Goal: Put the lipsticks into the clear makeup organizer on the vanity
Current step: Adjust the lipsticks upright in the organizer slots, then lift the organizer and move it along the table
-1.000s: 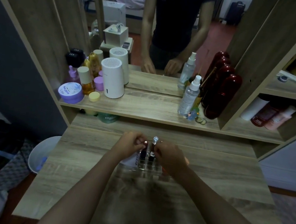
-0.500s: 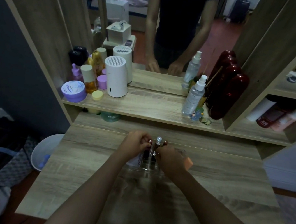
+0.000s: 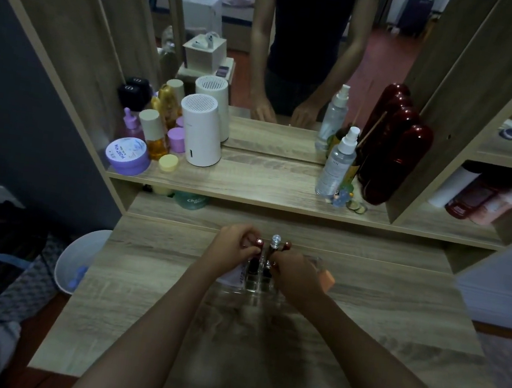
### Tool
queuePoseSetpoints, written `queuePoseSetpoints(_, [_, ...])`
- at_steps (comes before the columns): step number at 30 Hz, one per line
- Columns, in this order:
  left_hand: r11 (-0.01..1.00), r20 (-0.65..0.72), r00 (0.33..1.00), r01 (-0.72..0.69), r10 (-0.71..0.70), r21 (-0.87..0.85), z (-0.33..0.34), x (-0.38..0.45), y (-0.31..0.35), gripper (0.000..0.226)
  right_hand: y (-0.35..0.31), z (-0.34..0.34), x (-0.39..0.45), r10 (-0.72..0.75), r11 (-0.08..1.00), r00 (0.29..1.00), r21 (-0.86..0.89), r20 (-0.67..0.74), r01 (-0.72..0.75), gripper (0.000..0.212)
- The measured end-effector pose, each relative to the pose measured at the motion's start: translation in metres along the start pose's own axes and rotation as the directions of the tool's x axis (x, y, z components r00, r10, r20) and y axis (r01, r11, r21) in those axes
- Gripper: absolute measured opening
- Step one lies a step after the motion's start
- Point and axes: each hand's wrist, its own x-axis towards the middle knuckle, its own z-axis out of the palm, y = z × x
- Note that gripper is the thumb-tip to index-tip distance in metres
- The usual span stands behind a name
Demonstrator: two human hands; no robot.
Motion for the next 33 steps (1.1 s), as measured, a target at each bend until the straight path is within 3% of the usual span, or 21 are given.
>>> queuePoseSetpoints(7, [0.999, -0.073, 0.996, 0.04, -0.041, -0.011, -0.019, -0.011, -0.019, 0.018, 0.012, -0.022, -0.01, -0.045, 0.996, 0.994, 0.072, -0.098, 0.052, 0.016])
queuePoseSetpoints(11, [0.986, -0.13, 0.977, 0.161, -0.167, -0.05, -0.035, -0.024, -0.04, 0.02, 0.052, -0.046, -0.014, 0.104, 0.985, 0.973, 0.156, -0.206, -0.073, 0.011])
queuePoseSetpoints(14, [0.962, -0.079, 0.959, 0.27, -0.273, -0.048, -0.038, -0.034, -0.054, 0.025, 0.087, -0.049, -0.022, 0.255, 0.953, 0.93, 0.232, -0.265, -0.196, 0.01])
queuePoseSetpoints(16, [0.922, -0.024, 0.924, 0.377, -0.381, -0.09, -0.033, -0.042, -0.061, 0.025, 0.105, -0.041, -0.03, 0.349, 0.916, 0.909, 0.286, -0.228, -0.28, 0.013])
queuePoseSetpoints(18, [0.868, 0.046, 0.889, 0.455, -0.456, -0.197, -0.025, -0.05, -0.064, 0.024, 0.116, -0.027, -0.04, 0.386, 0.882, 0.917, 0.333, -0.104, -0.334, 0.016])
queuePoseSetpoints(20, [0.836, 0.097, 0.874, 0.484, -0.476, -0.258, -0.018, -0.055, -0.068, 0.02, 0.116, -0.012, -0.05, 0.36, 0.848, 0.933, 0.408, 0.026, -0.339, 0.019])
queuePoseSetpoints(24, [0.773, 0.123, 0.842, 0.532, -0.525, -0.344, -0.009, -0.061, -0.069, 0.016, 0.106, 0.016, -0.059, 0.318, 0.782, 0.937, 0.52, 0.142, -0.344, 0.032])
queuePoseSetpoints(27, [0.75, 0.109, 0.833, 0.539, -0.543, -0.384, -0.006, -0.064, -0.067, 0.014, 0.104, 0.032, -0.057, 0.357, 0.71, 0.92, 0.592, 0.162, -0.38, 0.043])
queuePoseSetpoints(33, [0.704, 0.031, 0.787, 0.568, -0.616, -0.427, 0.0, -0.068, -0.067, 0.016, 0.106, 0.049, -0.049, 0.466, 0.647, 0.878, 0.634, 0.109, -0.422, 0.037])
